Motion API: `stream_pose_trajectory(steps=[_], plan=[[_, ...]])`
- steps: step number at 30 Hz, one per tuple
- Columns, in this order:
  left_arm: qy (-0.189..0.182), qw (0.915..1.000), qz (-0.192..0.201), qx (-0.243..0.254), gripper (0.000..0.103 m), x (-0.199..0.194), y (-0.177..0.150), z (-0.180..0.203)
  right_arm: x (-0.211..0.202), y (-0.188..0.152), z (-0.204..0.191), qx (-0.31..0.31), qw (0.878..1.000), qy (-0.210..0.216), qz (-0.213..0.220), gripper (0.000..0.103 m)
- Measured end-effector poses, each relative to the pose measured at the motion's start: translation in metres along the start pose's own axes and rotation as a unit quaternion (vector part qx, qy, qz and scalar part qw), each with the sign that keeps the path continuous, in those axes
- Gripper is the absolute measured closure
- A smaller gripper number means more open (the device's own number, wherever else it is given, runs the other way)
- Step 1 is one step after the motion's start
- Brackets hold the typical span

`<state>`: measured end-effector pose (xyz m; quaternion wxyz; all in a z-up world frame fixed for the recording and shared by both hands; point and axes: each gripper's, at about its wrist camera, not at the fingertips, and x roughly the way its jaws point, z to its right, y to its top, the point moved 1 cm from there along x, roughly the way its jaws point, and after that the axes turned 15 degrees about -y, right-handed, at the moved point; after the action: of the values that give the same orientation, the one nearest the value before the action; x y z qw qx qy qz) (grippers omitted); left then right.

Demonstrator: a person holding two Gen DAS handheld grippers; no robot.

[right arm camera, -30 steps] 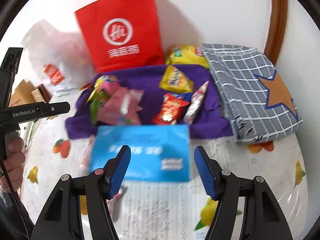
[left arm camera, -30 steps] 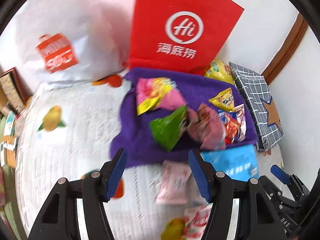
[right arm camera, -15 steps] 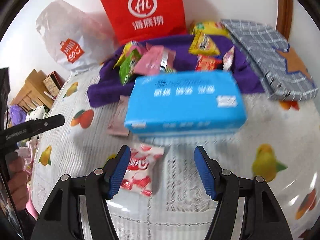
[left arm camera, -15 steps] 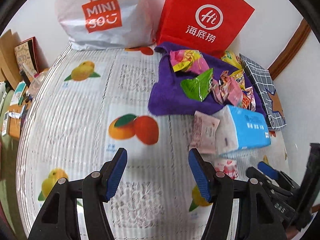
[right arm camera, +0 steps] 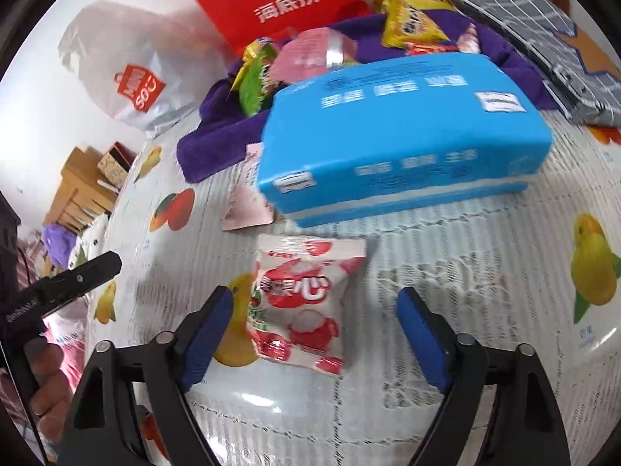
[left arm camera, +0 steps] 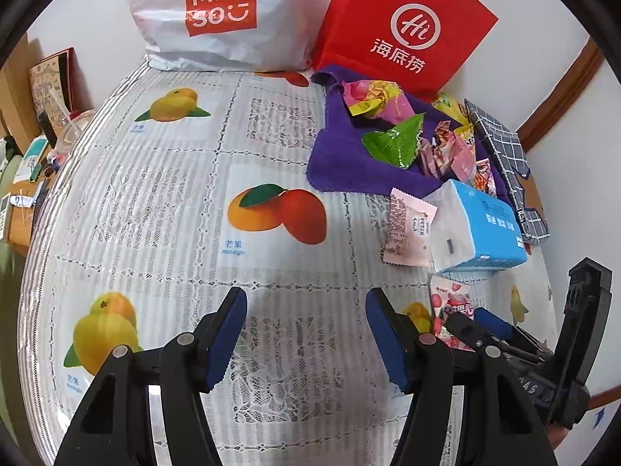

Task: Organize snacks
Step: 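Grasp the white-red lychee candy bag with the right tool, then lift the lychee bag with the right tool while the left tool grasps the pink rectangular packet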

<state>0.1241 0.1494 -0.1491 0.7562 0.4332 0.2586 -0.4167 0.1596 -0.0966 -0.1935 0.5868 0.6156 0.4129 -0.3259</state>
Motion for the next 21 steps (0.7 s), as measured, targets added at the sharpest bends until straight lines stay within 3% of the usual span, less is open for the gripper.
stream_pose_trajectory(steps=[9,11,15,17,21], plan=[[0.013,0.9998,-0.01,-0.009,0.042,0.011,-0.003,-0.008,0.015,-0.001,-0.04,-0.062,0.988,-0.134,0.041,0.014],[0.017,0.9997,-0.014,-0.007,0.042,0.015,-0.003,-0.007,0.014,-0.004,-0.039,-0.06,0.988,-0.134,0.055,0.015],[0.023,0.9996,-0.016,0.004,0.042,0.025,-0.001,0.002,0.004,-0.005,-0.019,-0.07,0.987,-0.13,0.066,0.048],[0.018,0.9996,-0.02,0.008,0.042,0.032,0.001,0.01,0.002,-0.004,-0.008,-0.08,0.988,-0.116,0.064,0.05],[0.007,0.9992,-0.023,0.032,0.042,0.047,0.006,0.032,-0.003,-0.007,0.016,-0.086,0.984,-0.134,0.076,0.052]])
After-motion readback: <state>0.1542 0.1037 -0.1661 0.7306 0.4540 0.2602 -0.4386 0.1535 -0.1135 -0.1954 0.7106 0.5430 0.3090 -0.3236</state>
